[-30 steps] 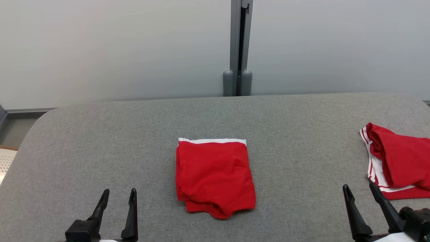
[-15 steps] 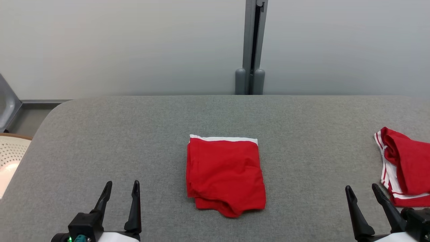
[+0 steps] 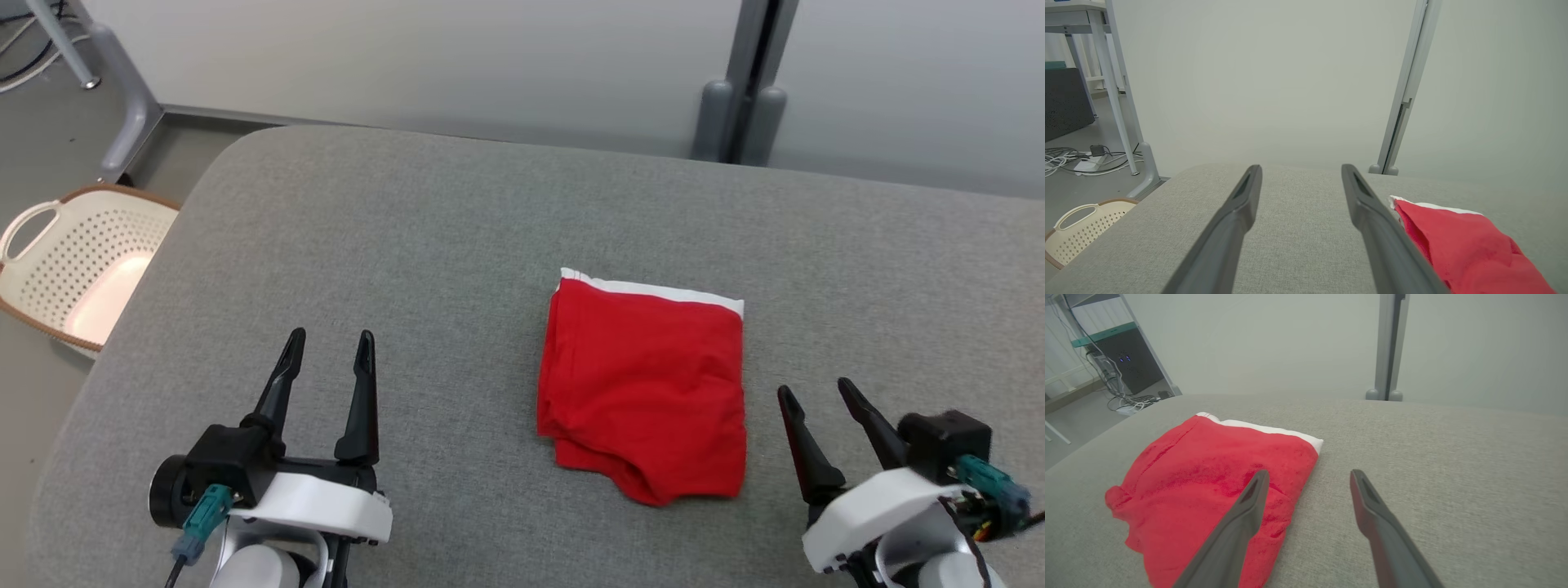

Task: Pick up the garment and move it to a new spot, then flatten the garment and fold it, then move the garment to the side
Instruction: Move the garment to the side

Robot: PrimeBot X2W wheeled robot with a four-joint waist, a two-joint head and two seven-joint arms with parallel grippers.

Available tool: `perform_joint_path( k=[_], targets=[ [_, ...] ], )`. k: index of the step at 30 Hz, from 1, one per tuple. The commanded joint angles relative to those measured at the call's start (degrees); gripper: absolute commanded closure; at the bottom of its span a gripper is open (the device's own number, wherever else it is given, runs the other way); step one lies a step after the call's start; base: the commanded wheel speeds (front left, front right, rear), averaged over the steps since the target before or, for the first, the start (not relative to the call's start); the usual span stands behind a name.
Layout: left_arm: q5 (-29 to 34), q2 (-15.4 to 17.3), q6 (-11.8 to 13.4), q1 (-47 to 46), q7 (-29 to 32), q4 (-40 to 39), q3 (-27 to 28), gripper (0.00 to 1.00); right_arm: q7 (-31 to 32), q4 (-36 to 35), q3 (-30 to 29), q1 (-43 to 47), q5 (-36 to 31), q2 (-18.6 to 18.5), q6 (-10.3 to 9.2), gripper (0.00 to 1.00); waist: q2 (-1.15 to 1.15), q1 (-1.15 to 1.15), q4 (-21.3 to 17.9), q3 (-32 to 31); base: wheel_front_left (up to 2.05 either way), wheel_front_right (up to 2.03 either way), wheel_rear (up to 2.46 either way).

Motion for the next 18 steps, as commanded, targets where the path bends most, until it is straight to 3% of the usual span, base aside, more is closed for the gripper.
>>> perform_joint_path(
  k=[1, 12, 13, 14, 15, 18],
  targets=[
    [0.2, -0.3, -0.4, -1.5, -0.5, 0.2, -0.1, 0.0, -0.4, 1.2, 0.5, -2.1, 0.0, -0.1, 0.01, 0.0, 0.0, 0.0, 3.6, 3.6, 0.0, 0.0, 0.0],
    [0.8, -2.8, -1.4, -4.8, -1.5, 2.5, 0.7, 0.0, -0.4, 21.5, 4.3, -9.6, 1.2, 2.9, 0.0, 0.0, 0.0, 0.0, 5.9, 6.6, 0.0, 0.0, 0.0],
    [1.0, -2.9, -1.5, -4.9, -1.6, 2.3, 0.9, 0.0, -0.2, 22.3, 4.9, -9.7, 1.5, 3.1, 0.01, 0.42, 0.0, 0.0, 5.7, 6.7, 0.0, 0.0, 0.0],
    [1.1, -3.0, -1.7, -5.0, -1.6, 2.2, 1.1, 0.0, -0.2, 22.9, 5.4, -9.8, 1.8, 3.1, 0.01, 0.59, 0.0, 0.0, 5.6, 6.7, 0.0, 0.0, 0.0],
    [1.2, -3.1, -1.8, -5.0, -1.6, 2.2, 1.3, 0.0, -0.5, 23.4, 5.8, -10.1, 2.3, 3.1, 0.01, 1.0, 0.0, 0.0, 5.3, 6.7, 0.0, 0.0, 0.0],
    [2.0, -3.2, -2.1, -5.0, -1.5, 1.9, 1.8, 0.0, -1.6, 23.8, 7.1, -10.9, 0.9, 1.5, -0.06, 1.0, 0.0, 0.0, 4.4, 6.7, 0.0, 0.0, 0.0]
  ],
)
